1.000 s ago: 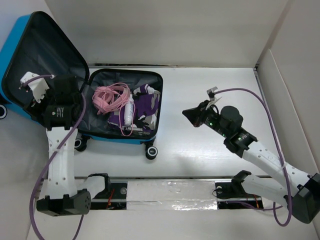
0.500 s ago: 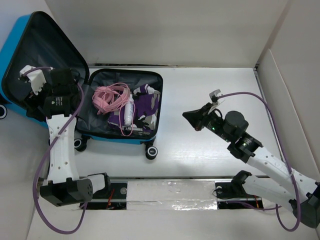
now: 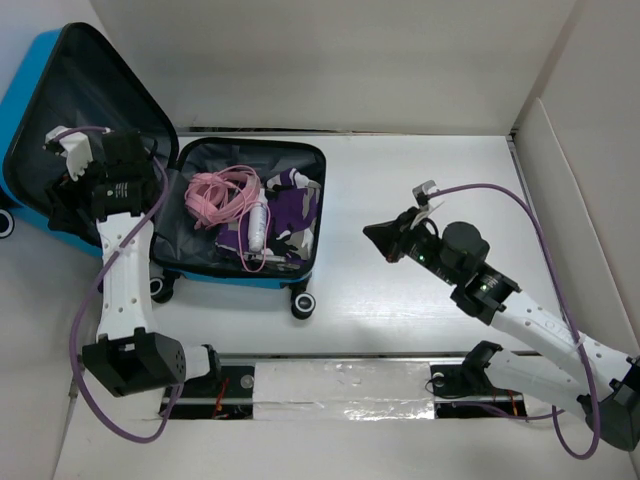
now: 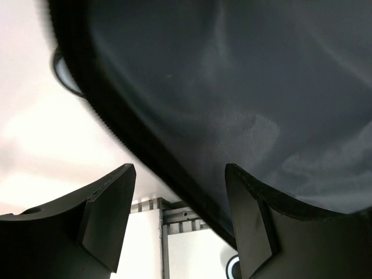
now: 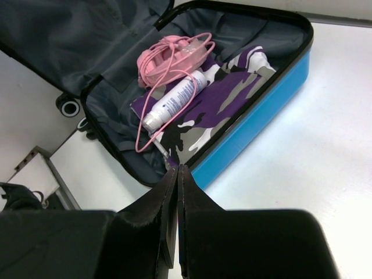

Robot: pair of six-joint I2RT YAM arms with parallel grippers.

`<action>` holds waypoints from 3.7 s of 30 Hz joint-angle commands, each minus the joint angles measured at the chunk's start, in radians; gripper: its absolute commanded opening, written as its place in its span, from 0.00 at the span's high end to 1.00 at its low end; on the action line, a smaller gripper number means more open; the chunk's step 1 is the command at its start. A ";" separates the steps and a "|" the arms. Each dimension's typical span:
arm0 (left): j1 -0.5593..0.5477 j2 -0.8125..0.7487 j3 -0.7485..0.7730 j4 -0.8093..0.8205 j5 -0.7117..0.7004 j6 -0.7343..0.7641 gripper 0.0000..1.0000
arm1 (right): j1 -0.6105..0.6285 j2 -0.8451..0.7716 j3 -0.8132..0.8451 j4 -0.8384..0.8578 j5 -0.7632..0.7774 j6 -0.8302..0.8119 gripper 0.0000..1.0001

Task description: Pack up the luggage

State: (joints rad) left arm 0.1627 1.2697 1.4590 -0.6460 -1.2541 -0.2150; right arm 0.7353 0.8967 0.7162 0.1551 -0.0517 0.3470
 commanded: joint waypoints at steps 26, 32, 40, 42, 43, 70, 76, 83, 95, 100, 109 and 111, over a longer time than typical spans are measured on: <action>-0.444 -0.003 0.008 -0.078 0.039 -0.196 1.00 | 0.044 0.195 0.042 0.032 0.115 -0.003 0.93; -0.580 -0.088 -0.044 -0.069 0.314 -0.193 1.00 | 0.026 0.257 0.046 0.050 0.127 0.013 0.92; -0.580 -0.409 -0.310 0.200 1.020 0.017 0.77 | -0.005 0.298 0.055 0.067 0.150 0.055 0.89; -0.580 -0.409 -0.313 0.190 1.230 0.035 0.58 | -0.025 0.306 0.060 0.069 0.147 0.056 0.89; -0.580 -0.405 -0.316 0.187 1.298 0.042 0.44 | -0.025 0.312 0.065 0.066 0.142 0.063 0.89; -0.580 -0.408 -0.231 0.602 2.356 -0.207 0.32 | -0.151 0.234 0.161 -0.012 0.059 0.095 0.67; -0.580 -0.244 0.017 0.226 1.280 -0.167 0.64 | -0.117 0.205 0.125 0.003 -0.020 0.087 1.00; -0.314 -0.139 -0.020 0.242 0.936 -0.259 0.79 | -0.024 0.234 0.100 0.049 -0.056 0.090 0.79; 0.191 0.195 0.161 0.083 0.968 -0.209 0.73 | 0.007 0.252 0.060 0.083 -0.024 0.066 0.54; 0.202 0.289 0.111 0.048 0.912 -0.158 0.72 | 0.007 0.286 0.048 0.113 -0.008 0.076 0.57; 0.193 0.401 -0.006 0.006 1.060 -0.133 0.70 | 0.016 0.353 0.045 0.129 0.016 0.090 0.85; 0.149 0.410 -0.022 0.012 1.085 -0.135 0.70 | 0.016 0.379 0.045 0.136 0.038 0.098 0.78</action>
State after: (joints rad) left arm 0.3836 1.6680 1.4910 -0.5457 -0.3107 -0.3737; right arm 0.7414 1.2495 0.7685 0.2188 -0.0647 0.4419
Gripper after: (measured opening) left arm 0.295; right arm 0.204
